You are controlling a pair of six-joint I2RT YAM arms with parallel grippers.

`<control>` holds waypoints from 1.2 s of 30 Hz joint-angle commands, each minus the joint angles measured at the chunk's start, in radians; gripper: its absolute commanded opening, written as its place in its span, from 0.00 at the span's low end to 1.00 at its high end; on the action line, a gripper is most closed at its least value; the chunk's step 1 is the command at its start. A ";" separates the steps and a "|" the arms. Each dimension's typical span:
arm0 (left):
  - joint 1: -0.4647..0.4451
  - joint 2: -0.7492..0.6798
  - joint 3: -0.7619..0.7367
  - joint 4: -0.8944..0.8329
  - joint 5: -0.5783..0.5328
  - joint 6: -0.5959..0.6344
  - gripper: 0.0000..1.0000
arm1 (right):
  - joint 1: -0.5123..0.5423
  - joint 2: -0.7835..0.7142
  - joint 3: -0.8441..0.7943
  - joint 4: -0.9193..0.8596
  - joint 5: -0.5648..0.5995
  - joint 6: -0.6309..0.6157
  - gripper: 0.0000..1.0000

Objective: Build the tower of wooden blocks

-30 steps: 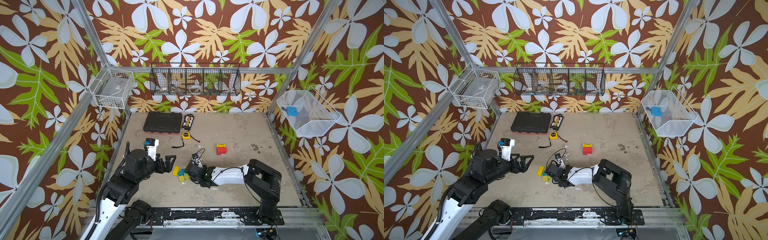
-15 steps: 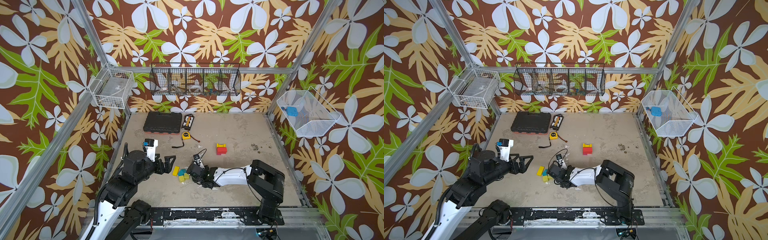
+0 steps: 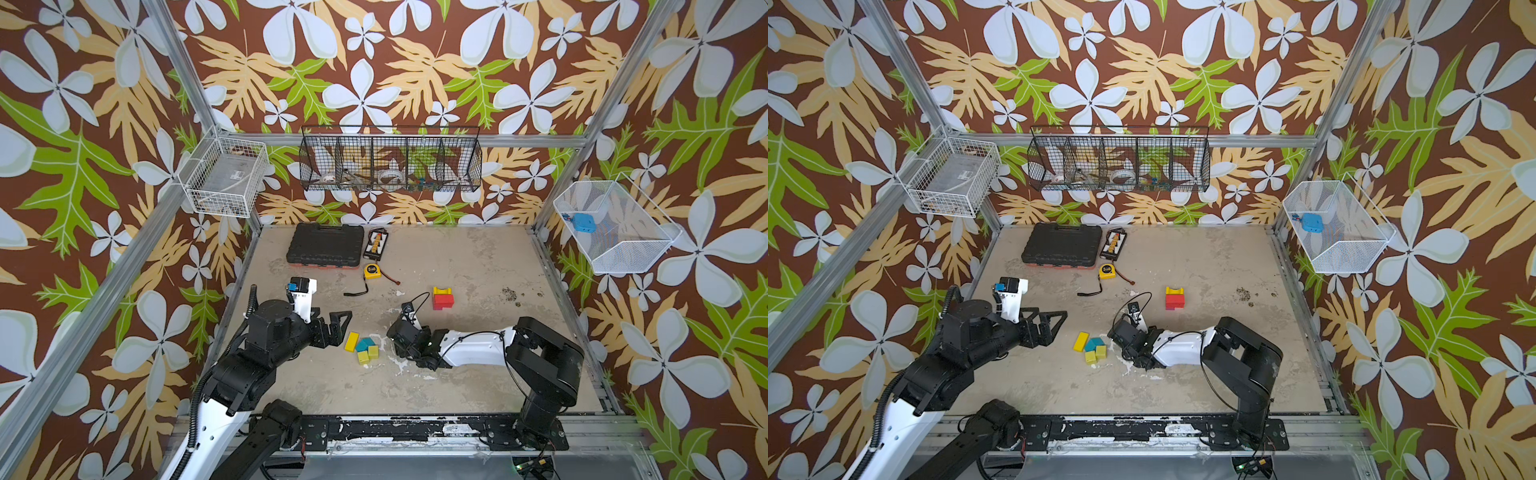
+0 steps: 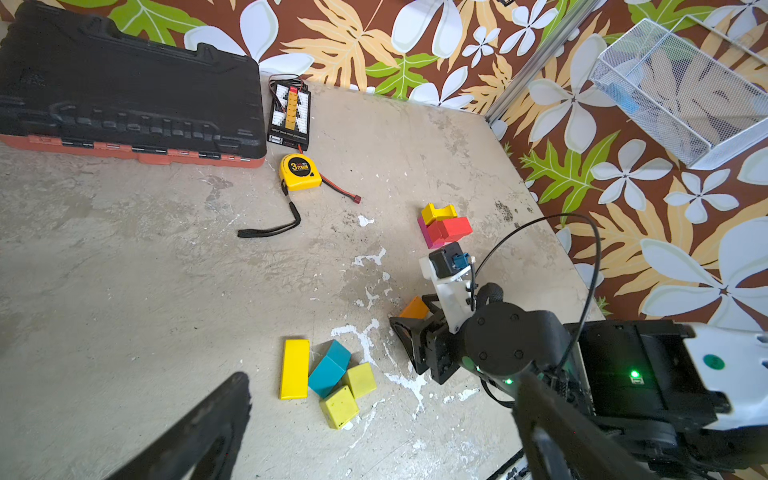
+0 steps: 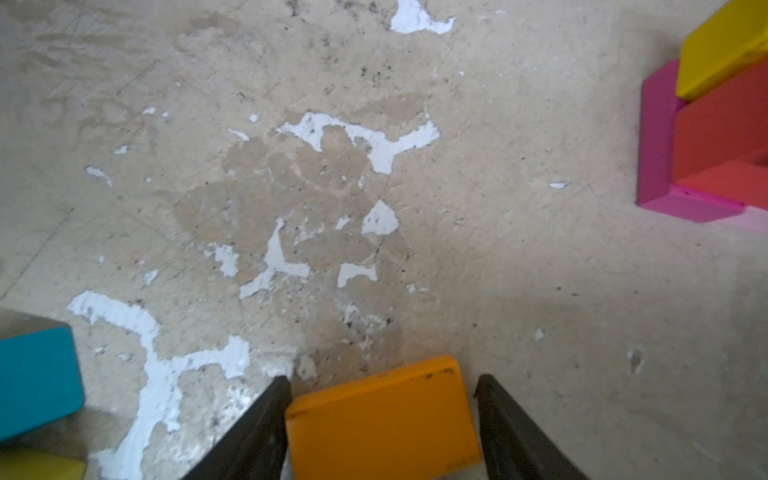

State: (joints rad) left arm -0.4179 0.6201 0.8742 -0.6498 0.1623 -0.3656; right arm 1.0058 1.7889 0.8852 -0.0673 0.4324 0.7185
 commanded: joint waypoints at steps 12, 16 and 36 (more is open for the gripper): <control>0.001 -0.007 0.006 0.014 0.006 0.001 1.00 | 0.002 -0.055 -0.057 -0.037 -0.084 -0.079 0.76; 0.001 -0.007 0.005 0.013 0.005 0.000 1.00 | 0.002 -0.072 -0.078 -0.007 -0.110 -0.100 0.76; 0.001 -0.002 0.004 0.015 0.014 0.002 1.00 | 0.062 -0.080 -0.057 -0.016 -0.071 -0.118 0.73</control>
State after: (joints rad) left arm -0.4179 0.6209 0.8742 -0.6498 0.1658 -0.3656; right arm 1.0664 1.7096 0.8253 -0.0586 0.3244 0.5968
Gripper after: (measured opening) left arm 0.996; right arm 0.724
